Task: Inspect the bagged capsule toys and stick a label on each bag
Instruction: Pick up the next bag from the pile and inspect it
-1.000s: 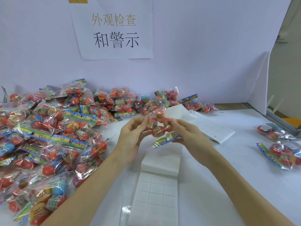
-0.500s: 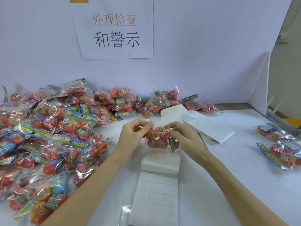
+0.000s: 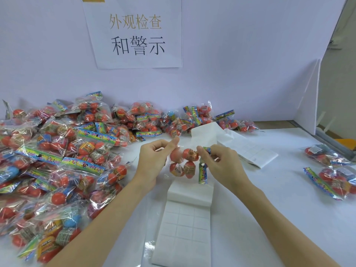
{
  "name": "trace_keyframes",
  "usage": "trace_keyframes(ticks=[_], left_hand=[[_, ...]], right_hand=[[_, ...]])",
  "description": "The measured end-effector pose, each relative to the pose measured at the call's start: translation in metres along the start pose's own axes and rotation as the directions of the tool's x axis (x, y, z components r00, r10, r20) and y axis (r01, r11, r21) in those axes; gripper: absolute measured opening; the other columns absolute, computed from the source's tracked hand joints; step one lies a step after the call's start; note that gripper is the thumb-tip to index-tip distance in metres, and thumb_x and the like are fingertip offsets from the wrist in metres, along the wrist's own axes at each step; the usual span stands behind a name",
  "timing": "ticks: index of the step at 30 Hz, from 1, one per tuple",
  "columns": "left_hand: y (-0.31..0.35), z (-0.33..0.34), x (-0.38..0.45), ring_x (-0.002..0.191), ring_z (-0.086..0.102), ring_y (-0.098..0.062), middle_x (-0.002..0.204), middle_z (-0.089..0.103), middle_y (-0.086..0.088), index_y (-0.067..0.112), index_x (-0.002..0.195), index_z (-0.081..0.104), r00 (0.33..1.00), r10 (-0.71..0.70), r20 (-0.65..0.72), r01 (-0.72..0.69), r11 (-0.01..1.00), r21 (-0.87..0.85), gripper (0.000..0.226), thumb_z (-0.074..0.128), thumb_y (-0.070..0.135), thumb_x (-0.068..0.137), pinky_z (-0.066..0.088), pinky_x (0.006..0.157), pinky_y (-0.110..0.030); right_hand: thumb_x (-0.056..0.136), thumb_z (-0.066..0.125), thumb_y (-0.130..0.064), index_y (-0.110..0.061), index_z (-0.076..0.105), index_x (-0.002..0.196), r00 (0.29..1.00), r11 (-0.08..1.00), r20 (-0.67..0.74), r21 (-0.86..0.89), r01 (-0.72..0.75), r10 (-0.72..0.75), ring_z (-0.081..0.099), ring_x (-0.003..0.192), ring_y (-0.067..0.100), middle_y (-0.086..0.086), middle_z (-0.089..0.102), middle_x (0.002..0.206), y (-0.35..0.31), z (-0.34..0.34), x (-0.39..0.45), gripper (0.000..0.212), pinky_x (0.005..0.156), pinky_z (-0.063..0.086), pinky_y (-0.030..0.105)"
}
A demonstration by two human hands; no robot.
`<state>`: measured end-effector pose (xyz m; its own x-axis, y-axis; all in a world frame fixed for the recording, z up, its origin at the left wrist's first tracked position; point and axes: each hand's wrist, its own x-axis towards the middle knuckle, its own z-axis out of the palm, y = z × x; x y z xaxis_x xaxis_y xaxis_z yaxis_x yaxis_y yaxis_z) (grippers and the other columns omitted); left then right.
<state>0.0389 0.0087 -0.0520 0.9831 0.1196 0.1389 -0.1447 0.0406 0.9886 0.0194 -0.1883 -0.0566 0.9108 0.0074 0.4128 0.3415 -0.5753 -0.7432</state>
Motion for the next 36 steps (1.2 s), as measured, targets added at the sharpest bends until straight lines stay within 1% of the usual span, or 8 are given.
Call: trace_keyframes(ticks=[6,10,13,17,22,25,29,36], left_hand=[[0.002,-0.002,-0.004,0.059,0.057,-0.016,0.074,0.070,0.001,0.012,0.076,0.074,0.952,0.292,-0.090,-0.283,0.953,0.105,0.032,0.077,0.044,0.082,0.048,0.061,-0.033],[0.001,0.006,-0.009,0.082,0.061,-0.017,0.099,0.068,-0.001,0.017,0.076,0.081,0.891,0.427,0.153,-0.447,0.883,0.144,0.017,0.083,0.034,0.076,0.047,0.071,-0.029],[-0.004,0.008,-0.014,0.108,0.056,-0.016,0.117,0.063,0.008,0.027,0.083,0.084,0.823,0.451,0.346,-0.550,0.785,0.285,0.018,0.088,0.043,0.075,0.046,0.091,-0.027],[-0.002,0.007,-0.012,0.133,0.045,0.004,0.145,0.047,0.016,0.045,0.134,0.062,0.942,0.254,0.221,-0.297,0.936,0.190,0.044,0.074,0.052,0.092,0.041,0.106,-0.017],[-0.006,0.004,-0.001,0.067,0.068,-0.017,0.105,0.072,-0.013,0.011,0.129,0.063,0.965,-0.222,0.142,0.245,0.954,-0.173,0.046,0.075,0.030,0.089,0.063,0.070,-0.035],[-0.011,-0.001,0.003,0.070,0.067,-0.019,0.094,0.074,-0.011,0.012,0.101,0.077,0.965,-0.185,0.188,0.223,0.953,-0.205,0.023,0.077,0.026,0.084,0.058,0.062,-0.036],[-0.014,-0.004,0.006,0.075,0.063,-0.018,0.096,0.071,-0.011,0.019,0.088,0.077,0.942,-0.149,0.301,0.218,0.953,-0.210,0.014,0.087,0.024,0.079,0.052,0.055,-0.026],[-0.015,-0.003,0.003,0.075,0.064,-0.020,0.084,0.071,-0.014,0.004,0.083,0.071,0.976,-0.035,0.217,0.044,0.998,-0.039,0.026,0.075,0.027,0.094,0.053,0.059,-0.026]], right_hand=[[0.096,0.068,-0.048,-0.017,0.069,0.086,0.976,0.972,0.006,0.090,-0.217,0.217,0.063,0.052,0.016,-0.001,0.070,0.064,0.000,-0.004,0.001,0.033,0.052,0.046,0.022],[0.103,0.051,-0.055,0.001,0.075,0.099,0.881,0.711,0.327,0.523,-0.471,0.343,0.078,0.079,0.033,0.018,0.079,0.090,-0.009,-0.007,0.002,0.061,0.059,0.059,0.029],[0.104,0.061,-0.030,0.003,0.073,0.117,0.889,0.654,0.354,0.605,-0.455,0.291,0.077,0.097,0.033,0.021,0.078,0.104,-0.006,-0.007,0.001,0.038,0.081,0.063,0.032],[0.101,0.065,-0.011,0.004,0.068,0.122,0.881,0.500,0.334,0.730,-0.466,0.334,0.075,0.096,0.029,0.024,0.075,0.113,-0.004,-0.008,0.003,0.025,0.089,0.063,0.036],[0.102,0.058,0.003,0.008,0.060,0.128,0.853,0.375,0.429,0.769,-0.518,0.297,0.073,0.104,0.031,0.028,0.071,0.122,-0.006,-0.008,0.004,0.027,0.096,0.061,0.044],[0.101,0.061,-0.002,0.003,0.058,0.132,0.855,0.443,0.432,0.731,-0.519,0.287,0.074,0.106,0.033,0.025,0.073,0.121,-0.005,-0.007,0.003,0.031,0.100,0.059,0.047],[0.095,0.066,-0.048,-0.016,0.073,0.118,0.865,0.610,0.356,0.613,-0.502,0.353,0.077,0.099,0.033,0.013,0.078,0.111,-0.009,-0.007,0.002,0.040,0.087,0.063,0.048],[0.106,0.057,-0.037,-0.013,0.081,0.111,0.878,0.668,0.320,0.571,-0.478,0.356,0.077,0.100,0.032,0.013,0.080,0.106,-0.008,-0.007,0.000,0.034,0.081,0.064,0.045]])
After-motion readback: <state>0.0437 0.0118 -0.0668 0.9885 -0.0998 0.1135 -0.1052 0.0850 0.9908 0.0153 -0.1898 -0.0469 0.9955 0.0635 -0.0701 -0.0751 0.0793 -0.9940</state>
